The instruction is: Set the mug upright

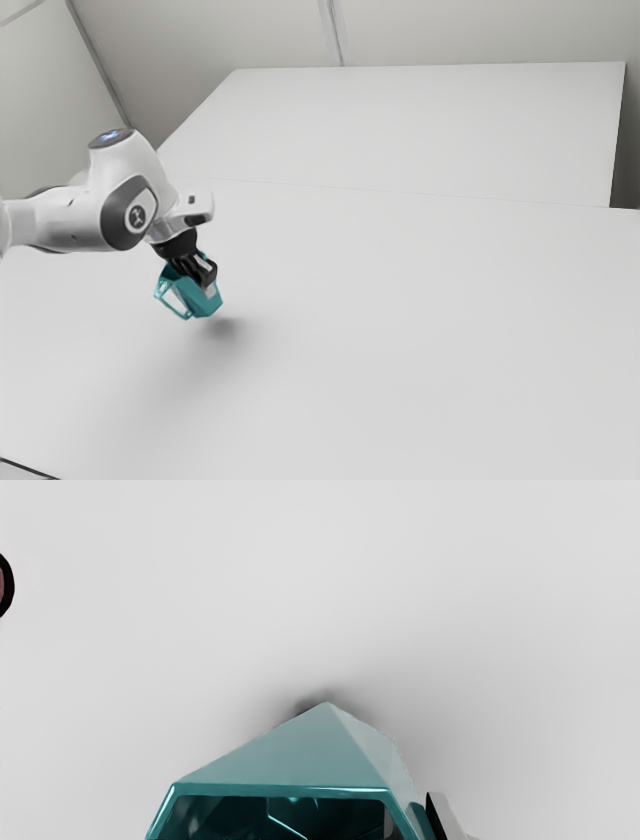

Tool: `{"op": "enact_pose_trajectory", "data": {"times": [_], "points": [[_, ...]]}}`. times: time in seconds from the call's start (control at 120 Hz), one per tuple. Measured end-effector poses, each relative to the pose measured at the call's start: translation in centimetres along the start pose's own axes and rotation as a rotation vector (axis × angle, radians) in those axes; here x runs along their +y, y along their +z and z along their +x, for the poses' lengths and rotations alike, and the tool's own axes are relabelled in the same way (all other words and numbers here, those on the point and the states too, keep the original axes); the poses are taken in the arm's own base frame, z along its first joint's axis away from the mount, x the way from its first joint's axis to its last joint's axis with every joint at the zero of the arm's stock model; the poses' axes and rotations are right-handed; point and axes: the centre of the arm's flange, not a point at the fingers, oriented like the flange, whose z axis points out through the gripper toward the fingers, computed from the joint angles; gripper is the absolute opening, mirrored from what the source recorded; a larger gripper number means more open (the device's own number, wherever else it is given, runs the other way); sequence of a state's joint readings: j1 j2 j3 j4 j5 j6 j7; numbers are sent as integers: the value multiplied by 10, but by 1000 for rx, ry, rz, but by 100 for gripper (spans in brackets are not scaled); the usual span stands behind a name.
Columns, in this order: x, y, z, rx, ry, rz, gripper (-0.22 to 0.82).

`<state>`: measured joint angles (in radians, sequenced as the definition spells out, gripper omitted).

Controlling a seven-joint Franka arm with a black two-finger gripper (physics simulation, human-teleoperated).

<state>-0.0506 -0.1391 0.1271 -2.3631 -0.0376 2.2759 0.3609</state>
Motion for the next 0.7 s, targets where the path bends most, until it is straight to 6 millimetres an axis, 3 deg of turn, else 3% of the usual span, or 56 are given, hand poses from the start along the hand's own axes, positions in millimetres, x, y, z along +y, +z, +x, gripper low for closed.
{"op": "enact_pose_trajectory", "data": {"times": [0.317, 0.7], "points": [[-7, 19, 20, -42, -152, 31, -17], [-2, 35, 27, -67, -278, 16, -17]]}}
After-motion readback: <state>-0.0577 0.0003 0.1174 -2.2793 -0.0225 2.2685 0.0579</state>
